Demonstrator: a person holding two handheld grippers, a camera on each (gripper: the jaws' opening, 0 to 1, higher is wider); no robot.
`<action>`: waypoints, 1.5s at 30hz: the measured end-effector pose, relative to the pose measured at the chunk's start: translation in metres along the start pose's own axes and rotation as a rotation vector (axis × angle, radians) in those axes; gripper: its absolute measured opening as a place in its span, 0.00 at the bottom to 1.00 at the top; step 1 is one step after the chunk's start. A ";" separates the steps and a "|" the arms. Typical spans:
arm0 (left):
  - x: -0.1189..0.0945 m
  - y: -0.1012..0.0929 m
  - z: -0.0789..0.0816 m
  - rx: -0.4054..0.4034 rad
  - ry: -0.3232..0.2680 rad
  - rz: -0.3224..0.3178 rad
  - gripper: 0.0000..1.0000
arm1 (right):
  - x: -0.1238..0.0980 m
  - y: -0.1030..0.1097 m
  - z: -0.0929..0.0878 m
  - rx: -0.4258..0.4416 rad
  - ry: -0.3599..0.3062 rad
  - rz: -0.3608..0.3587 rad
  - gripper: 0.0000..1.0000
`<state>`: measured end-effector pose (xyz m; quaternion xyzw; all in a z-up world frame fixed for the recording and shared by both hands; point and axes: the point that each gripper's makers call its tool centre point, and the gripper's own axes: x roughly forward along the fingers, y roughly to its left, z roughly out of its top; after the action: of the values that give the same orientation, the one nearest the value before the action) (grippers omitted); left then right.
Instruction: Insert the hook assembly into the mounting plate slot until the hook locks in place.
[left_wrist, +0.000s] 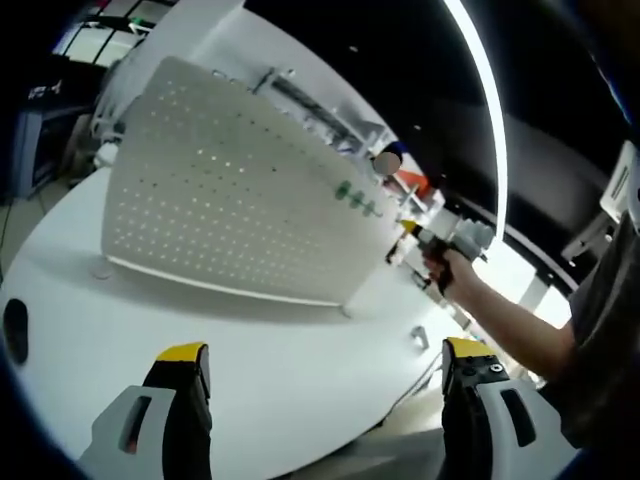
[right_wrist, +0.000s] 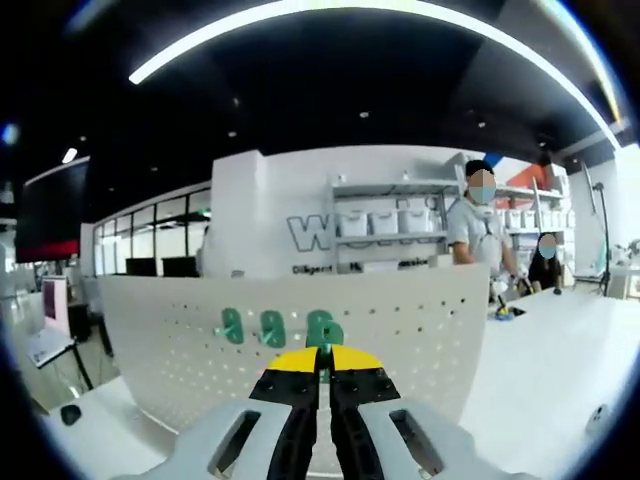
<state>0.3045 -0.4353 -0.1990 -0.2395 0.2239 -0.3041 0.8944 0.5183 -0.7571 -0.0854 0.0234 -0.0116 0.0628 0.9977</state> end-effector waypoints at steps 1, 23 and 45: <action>0.000 0.001 0.000 -0.002 0.001 0.002 0.98 | 0.003 -0.004 -0.001 0.000 0.000 -0.007 0.00; 0.002 0.010 0.005 -0.016 -0.003 0.022 0.97 | 0.052 -0.040 -0.001 -0.038 -0.028 -0.038 0.00; 0.006 0.020 0.004 -0.039 -0.001 0.042 0.96 | 0.063 -0.046 -0.002 -0.095 -0.123 -0.049 0.00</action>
<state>0.3191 -0.4241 -0.2086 -0.2523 0.2342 -0.2807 0.8959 0.5863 -0.7943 -0.0879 -0.0197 -0.0752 0.0364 0.9963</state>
